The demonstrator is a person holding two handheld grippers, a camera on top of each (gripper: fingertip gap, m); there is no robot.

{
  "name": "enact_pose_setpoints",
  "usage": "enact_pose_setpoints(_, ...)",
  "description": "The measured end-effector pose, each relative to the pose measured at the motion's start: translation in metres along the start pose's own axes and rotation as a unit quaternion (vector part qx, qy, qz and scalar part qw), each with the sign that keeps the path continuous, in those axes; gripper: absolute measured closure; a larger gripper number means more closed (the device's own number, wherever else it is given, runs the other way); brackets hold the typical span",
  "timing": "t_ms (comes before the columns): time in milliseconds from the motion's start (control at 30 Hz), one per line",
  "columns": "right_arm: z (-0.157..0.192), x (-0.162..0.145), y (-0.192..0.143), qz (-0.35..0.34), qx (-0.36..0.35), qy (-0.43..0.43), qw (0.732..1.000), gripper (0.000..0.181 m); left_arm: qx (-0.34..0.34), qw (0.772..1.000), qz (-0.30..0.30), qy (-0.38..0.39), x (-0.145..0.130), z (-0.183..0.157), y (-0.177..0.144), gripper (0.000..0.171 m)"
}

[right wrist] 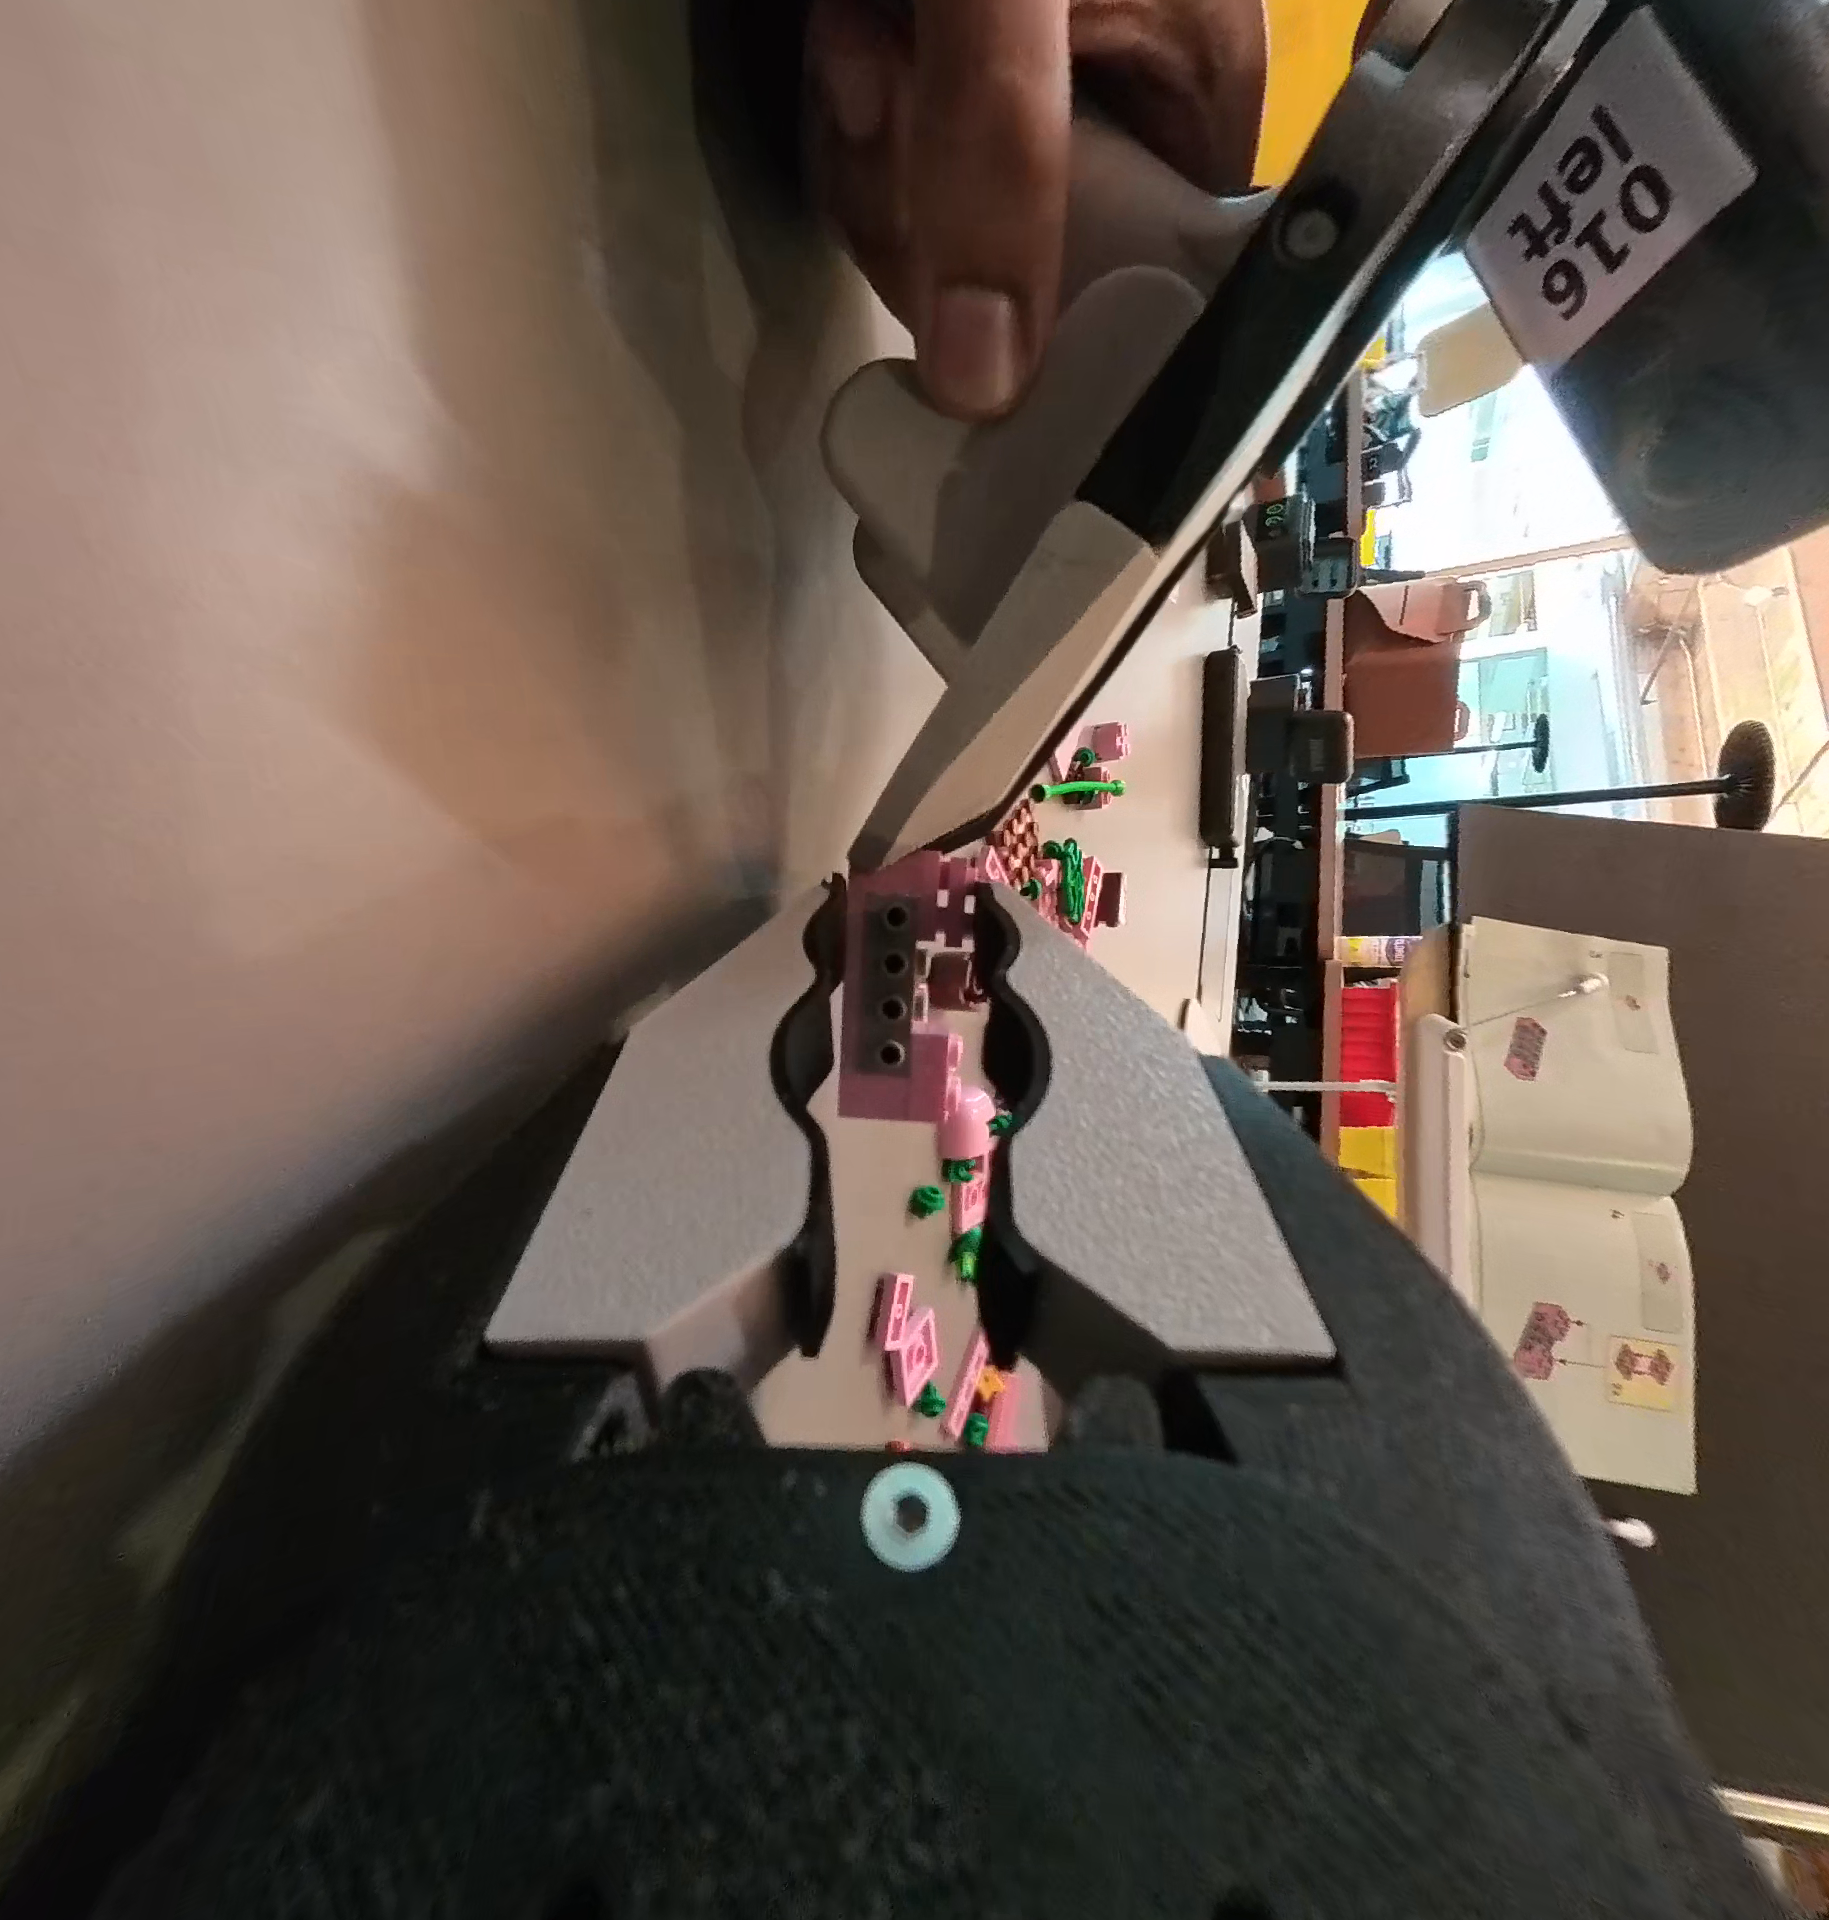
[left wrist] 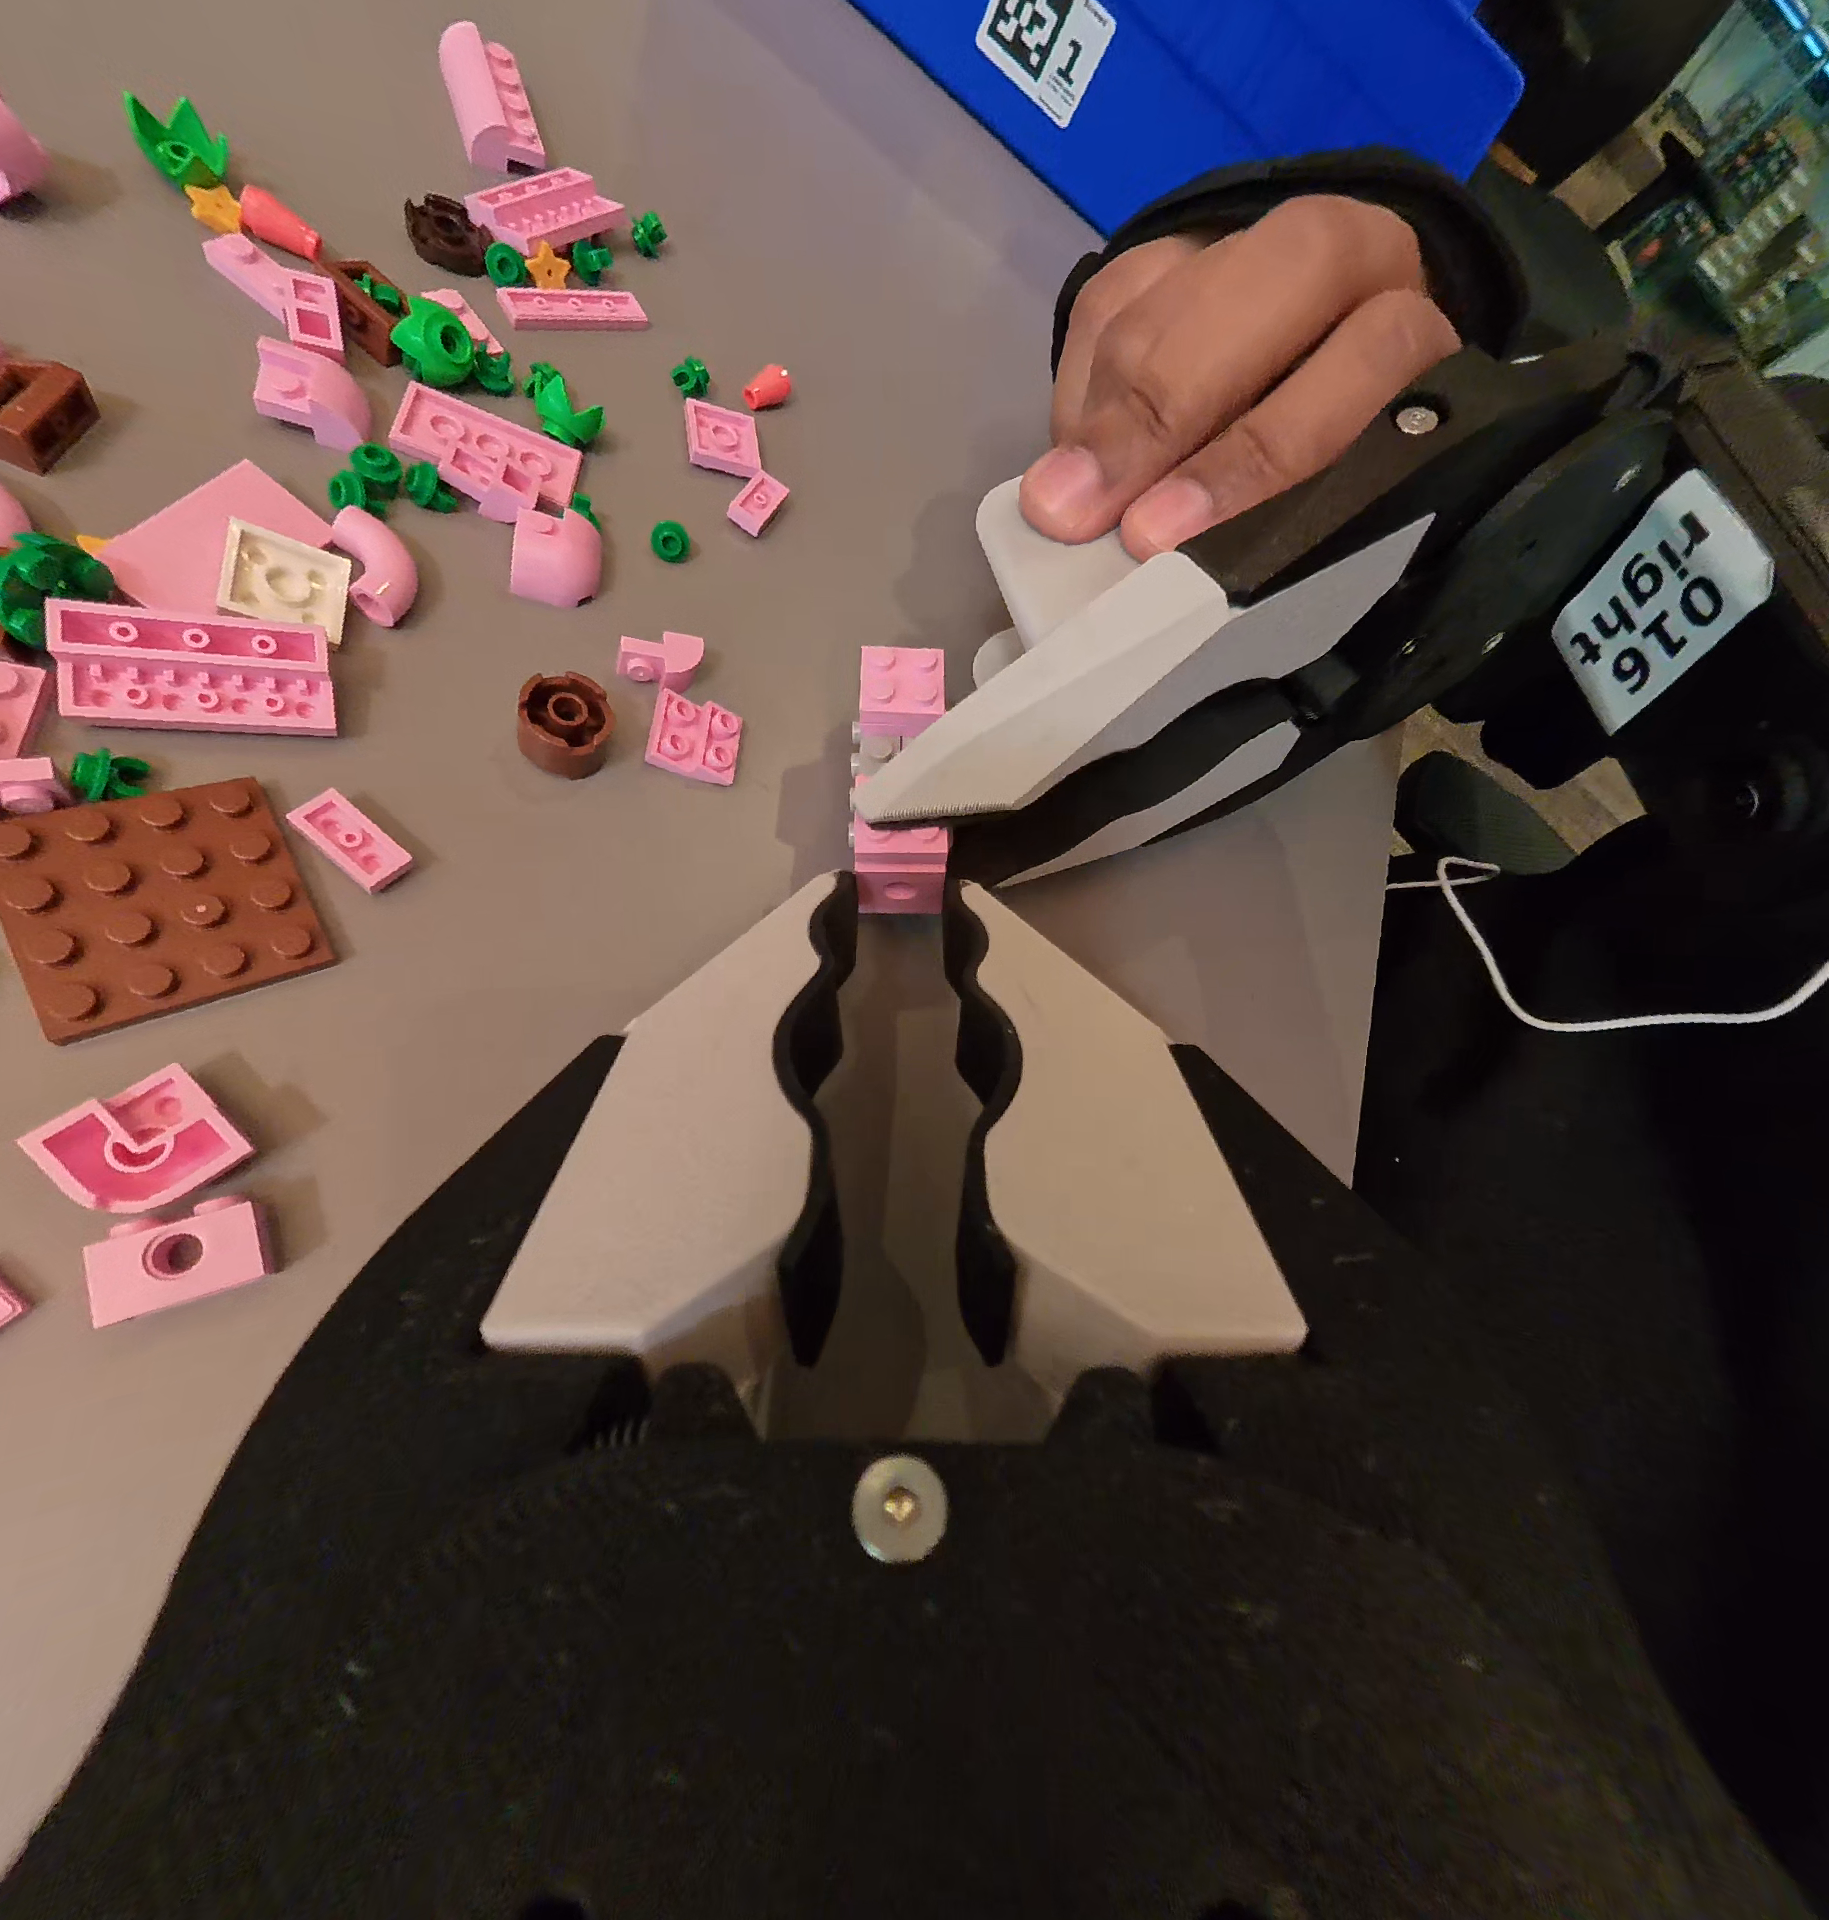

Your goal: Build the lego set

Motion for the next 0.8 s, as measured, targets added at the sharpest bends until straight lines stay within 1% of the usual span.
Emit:
enact_pose_setpoints(467, -0.0008, -0.0002, 0.0008, 0.014, -0.029, -0.047, 0.998, 0.158, 0.001, 1.000, -0.001, -0.003, 0.0004, 0.0006, 0.0000, 0.158)
enact_pose_setpoints(700, 0.0003, -0.0009, 0.0015, 0.024, -0.023, -0.053, 0.998, 0.158, 0.004, 1.000, 0.003, 0.001, -0.0003, 0.0003, 0.0009, 0.158)
enact_pose_setpoints(800, 0.0007, -0.0007, 0.0009, 0.015, -0.021, -0.052, 0.998, 0.158, 0.004, 1.000, 0.003, 0.004, -0.0005, -0.0004, 0.0011, 0.158)
Point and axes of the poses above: each gripper's, where its closed fingertips meet, y out along the fingers, x out of its top, z = x × y across the jaws, the point moved 3 cm from there along -y, back along the fingers, and after that the axes turned 6 degrees about x, right-handed, at the moved point
